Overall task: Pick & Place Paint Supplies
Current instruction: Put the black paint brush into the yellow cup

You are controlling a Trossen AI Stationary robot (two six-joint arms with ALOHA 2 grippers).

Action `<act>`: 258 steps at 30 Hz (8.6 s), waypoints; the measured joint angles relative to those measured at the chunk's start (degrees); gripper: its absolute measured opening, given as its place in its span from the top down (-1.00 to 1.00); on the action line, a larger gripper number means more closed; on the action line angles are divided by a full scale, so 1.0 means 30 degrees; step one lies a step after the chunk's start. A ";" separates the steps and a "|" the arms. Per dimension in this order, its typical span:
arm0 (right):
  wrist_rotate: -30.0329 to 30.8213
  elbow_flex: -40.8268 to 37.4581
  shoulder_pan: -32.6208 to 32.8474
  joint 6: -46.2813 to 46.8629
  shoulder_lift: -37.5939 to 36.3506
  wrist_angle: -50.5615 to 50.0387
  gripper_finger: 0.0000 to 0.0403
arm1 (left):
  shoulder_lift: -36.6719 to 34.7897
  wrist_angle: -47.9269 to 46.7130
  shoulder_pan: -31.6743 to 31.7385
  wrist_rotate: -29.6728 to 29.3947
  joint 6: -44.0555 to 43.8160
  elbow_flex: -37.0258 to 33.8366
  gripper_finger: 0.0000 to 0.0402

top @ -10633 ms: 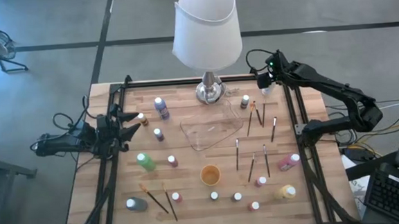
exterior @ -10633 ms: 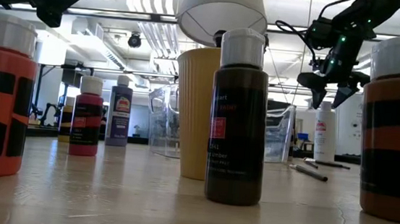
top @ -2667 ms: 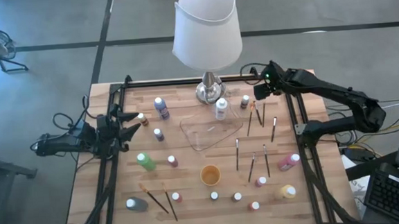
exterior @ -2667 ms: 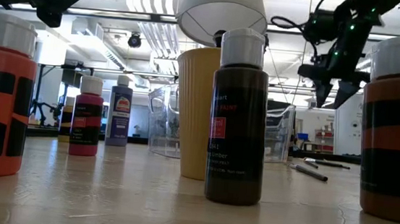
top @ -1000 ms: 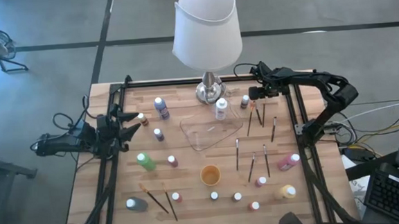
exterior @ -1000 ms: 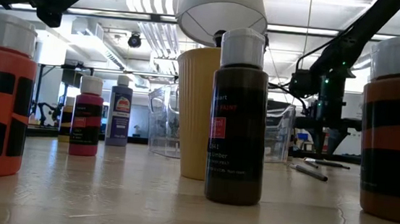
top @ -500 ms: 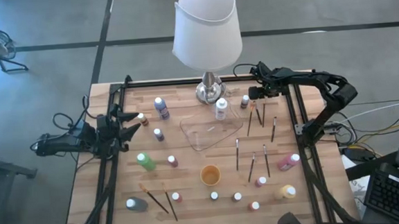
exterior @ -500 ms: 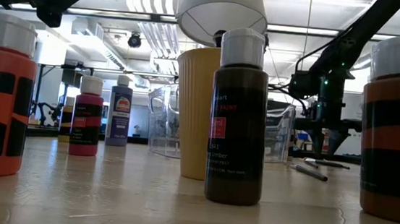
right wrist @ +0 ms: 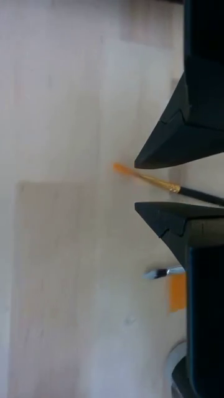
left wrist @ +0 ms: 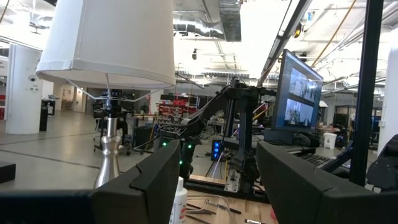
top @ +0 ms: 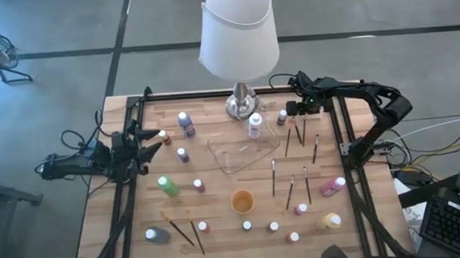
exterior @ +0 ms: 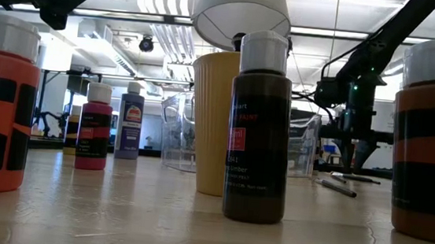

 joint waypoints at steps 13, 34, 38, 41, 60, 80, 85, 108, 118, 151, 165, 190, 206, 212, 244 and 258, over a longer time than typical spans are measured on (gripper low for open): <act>0.0478 -0.0176 0.0430 0.2257 0.0034 0.0022 0.27 | -0.0005 0.0000 0.0006 0.0000 -0.0001 0.0001 -0.09; 0.2047 -0.0306 0.1005 0.3156 0.0663 0.0546 0.58 | -0.0003 0.0000 -0.0001 0.0000 0.0004 -0.0001 -0.09; 0.2034 -0.0321 0.1013 0.3002 0.0663 0.0491 0.78 | -0.0007 0.0000 0.0004 0.0000 0.0004 -0.0001 -0.09; 0.1978 -0.0321 0.1005 0.2805 0.0663 0.0384 0.91 | 0.0000 0.0000 0.0006 0.0000 0.0005 -0.0001 -0.09; 0.1734 -0.0335 0.0868 0.1611 0.0332 0.0239 0.96 | -0.0007 0.0000 0.0006 0.0000 0.0004 0.0004 -0.09; 0.3698 -0.0335 0.1106 -0.0288 -0.6233 0.0357 0.96 | -0.0006 0.0000 0.0006 0.0000 0.0005 0.0004 -0.09; 0.4355 -0.0335 0.1919 -0.0812 -0.9518 0.0599 0.96 | -0.0002 0.0000 0.0006 0.0000 0.0002 0.0001 -0.09; 0.6798 -0.0335 1.3794 -0.2337 -1.7050 0.2362 0.96 | -0.0004 0.0000 0.0006 0.0000 -0.0001 -0.0001 -0.09; 0.9992 -0.0342 2.1283 -0.5173 -1.4021 0.8397 0.96 | -0.0006 0.0000 0.0000 0.0000 0.0000 0.0004 -0.09; 0.6753 -0.0401 2.6532 -1.4272 -0.0141 3.1320 0.96 | -0.0004 0.0000 0.0006 0.0000 0.0006 0.0003 -0.09; 0.7308 -0.1312 2.6716 -1.2940 0.1999 3.3877 0.96 | -0.0006 -0.0013 0.0006 0.0000 0.0000 -0.0001 -0.09; 0.7840 -0.2534 2.5857 -0.9553 0.4765 3.4842 0.96 | -0.0005 -0.0168 0.0001 0.0000 0.0002 0.0001 -0.09; 0.8218 -0.3552 2.5871 -0.8274 0.4758 3.4774 0.96 | -0.0007 -0.0316 0.0006 0.0000 -0.0001 -0.0001 -0.09; 0.8167 -0.3807 2.5916 -0.8152 0.4710 3.4759 0.96 | -0.0004 -0.0321 -0.0001 0.0000 0.0002 -0.0001 -0.09; 0.8182 -0.3745 2.6142 -0.7158 0.3395 3.2470 0.96 | 0.0007 -0.0423 0.0006 -0.0007 -0.0001 0.0006 -0.09; 0.8193 -0.3490 2.6032 -0.6811 0.3402 3.1299 0.96 | 0.0007 -0.0430 0.0001 0.0000 0.0006 0.0001 -0.09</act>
